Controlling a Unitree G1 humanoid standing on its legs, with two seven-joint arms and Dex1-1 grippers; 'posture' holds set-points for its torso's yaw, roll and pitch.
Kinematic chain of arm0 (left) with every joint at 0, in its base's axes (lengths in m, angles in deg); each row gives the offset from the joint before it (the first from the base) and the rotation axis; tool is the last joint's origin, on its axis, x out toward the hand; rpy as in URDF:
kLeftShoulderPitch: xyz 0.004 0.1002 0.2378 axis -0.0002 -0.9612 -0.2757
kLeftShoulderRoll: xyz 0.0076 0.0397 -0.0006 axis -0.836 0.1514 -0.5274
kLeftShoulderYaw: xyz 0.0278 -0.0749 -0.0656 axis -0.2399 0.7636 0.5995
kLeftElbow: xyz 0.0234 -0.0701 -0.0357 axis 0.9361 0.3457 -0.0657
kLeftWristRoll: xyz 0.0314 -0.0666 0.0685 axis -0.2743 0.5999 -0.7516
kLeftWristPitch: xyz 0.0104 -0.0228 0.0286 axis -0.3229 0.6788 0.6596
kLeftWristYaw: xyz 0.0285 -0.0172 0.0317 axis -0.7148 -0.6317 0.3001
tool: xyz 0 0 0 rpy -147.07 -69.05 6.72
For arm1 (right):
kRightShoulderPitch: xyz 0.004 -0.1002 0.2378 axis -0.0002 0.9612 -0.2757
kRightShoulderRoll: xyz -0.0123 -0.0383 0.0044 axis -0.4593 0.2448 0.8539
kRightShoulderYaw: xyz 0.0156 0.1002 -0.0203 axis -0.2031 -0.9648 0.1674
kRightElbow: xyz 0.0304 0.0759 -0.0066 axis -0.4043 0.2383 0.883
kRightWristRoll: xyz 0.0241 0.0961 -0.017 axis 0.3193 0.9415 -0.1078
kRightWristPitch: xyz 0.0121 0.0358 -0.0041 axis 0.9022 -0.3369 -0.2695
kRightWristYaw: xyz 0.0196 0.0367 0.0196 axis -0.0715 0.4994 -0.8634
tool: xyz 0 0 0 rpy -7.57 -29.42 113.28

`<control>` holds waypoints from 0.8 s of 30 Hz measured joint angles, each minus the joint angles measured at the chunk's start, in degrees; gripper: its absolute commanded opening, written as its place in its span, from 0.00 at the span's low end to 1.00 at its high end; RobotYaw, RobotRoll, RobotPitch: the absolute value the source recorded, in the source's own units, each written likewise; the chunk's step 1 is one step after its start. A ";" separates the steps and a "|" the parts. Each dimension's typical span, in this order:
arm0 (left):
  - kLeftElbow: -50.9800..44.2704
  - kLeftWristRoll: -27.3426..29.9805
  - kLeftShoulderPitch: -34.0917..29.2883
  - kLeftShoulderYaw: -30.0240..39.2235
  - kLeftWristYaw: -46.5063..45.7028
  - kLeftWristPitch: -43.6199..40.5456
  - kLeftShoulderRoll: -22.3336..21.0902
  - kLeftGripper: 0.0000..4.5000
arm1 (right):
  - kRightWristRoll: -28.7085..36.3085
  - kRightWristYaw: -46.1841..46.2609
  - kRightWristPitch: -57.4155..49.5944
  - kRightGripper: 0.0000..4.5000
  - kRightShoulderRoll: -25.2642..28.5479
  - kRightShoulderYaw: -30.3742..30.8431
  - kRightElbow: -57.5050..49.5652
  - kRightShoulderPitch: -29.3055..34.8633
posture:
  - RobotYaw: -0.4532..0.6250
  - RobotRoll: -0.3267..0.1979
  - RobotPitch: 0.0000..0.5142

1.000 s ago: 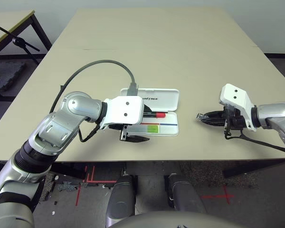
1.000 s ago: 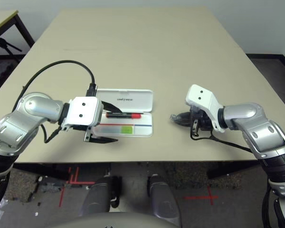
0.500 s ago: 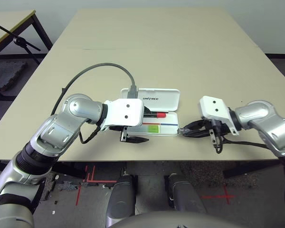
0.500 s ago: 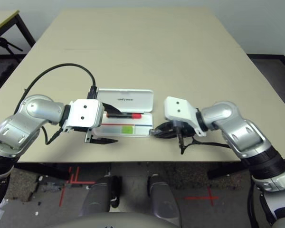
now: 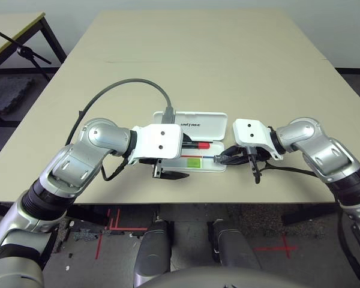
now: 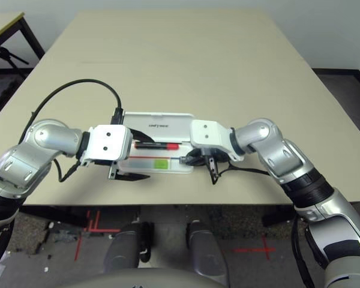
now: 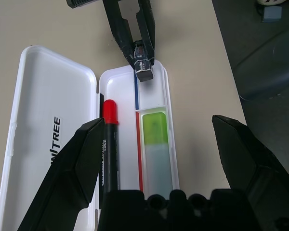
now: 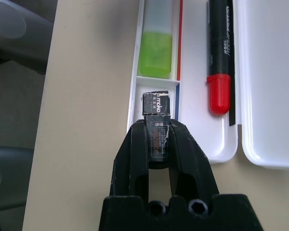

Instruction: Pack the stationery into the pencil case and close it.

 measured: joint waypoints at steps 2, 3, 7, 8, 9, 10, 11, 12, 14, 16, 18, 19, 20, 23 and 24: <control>0.00 -0.06 -0.07 0.00 -0.25 0.00 0.00 1.00 | -0.58 -0.05 0.30 0.07 -0.43 0.12 0.87 -0.25 | 0.43 0.62 0.20; -0.01 -0.09 -0.09 0.00 -0.27 0.00 0.00 1.00 | -0.87 -0.07 0.47 0.07 -0.80 0.18 1.22 -0.35 | 0.43 0.62 0.20; -0.02 -0.13 -0.09 0.00 -0.32 -0.01 -0.01 1.00 | -1.65 -0.10 1.36 0.07 -2.07 0.56 1.89 -0.69 | 0.43 0.62 0.20; -0.02 -0.13 -0.09 0.00 -0.32 -0.01 -0.01 1.00 | -1.75 -0.10 1.62 0.07 -2.30 0.57 2.12 -0.76 | 0.43 0.62 0.20; -0.02 -0.15 -0.09 0.00 -0.33 -0.02 -0.01 1.00 | -2.01 -0.10 1.93 0.07 -2.63 0.57 2.56 -0.97 | 0.43 0.62 0.20; -0.02 -0.16 -0.09 0.00 -0.34 -0.04 -0.01 1.00 | -2.12 -0.07 2.13 0.07 -3.08 0.57 3.07 -1.33 | 0.43 0.62 0.20; -0.04 -0.18 -0.09 0.00 -0.36 -0.05 -0.01 1.00 | -2.12 -0.07 2.31 0.15 -3.33 0.57 3.24 -1.54 | 0.43 0.62 0.20; -0.05 -0.18 -0.09 0.00 -0.38 -0.12 -0.01 1.00 | -2.12 -0.09 2.50 0.24 -3.45 0.57 3.28 -1.66 | 0.43 0.62 0.21; -0.08 -0.21 -0.09 0.00 -0.41 -0.33 -0.02 1.00 | -2.11 -0.16 2.71 0.37 -3.69 0.57 3.41 -1.72 | 0.43 0.62 0.21; -0.16 -0.21 -0.09 0.00 -0.43 -0.52 -0.03 1.00 | -2.10 -0.25 2.88 0.54 -4.07 0.57 3.51 -1.72 | 0.43 0.62 0.21; -0.23 -0.21 -0.09 0.00 -0.43 -0.60 -0.03 1.00 | -2.07 -0.32 3.03 0.71 -4.35 0.56 3.73 -1.75 | 0.43 0.62 0.21; -0.23 -0.21 -0.09 0.00 -0.43 -0.66 -0.03 1.00 | -2.07 -0.33 3.06 0.79 -4.38 0.56 3.87 -1.79 | 0.43 0.62 0.21; -0.23 -0.21 -0.09 0.00 -0.43 -0.71 -0.03 1.00 | -2.07 -0.35 3.12 0.86 -4.38 0.54 4.01 -1.85 | 0.43 0.62 0.21; -0.23 -0.21 -0.09 0.00 -0.43 -0.77 -0.03 1.00 | -1.93 -0.52 3.39 1.00 -4.38 0.21 4.38 -2.10 | 0.43 0.62 0.22; -0.24 -0.21 -0.09 0.00 -0.43 -0.83 -0.03 1.00 | -1.61 -0.61 3.37 1.00 -4.37 -0.12 4.43 -2.13 | 0.43 0.62 0.22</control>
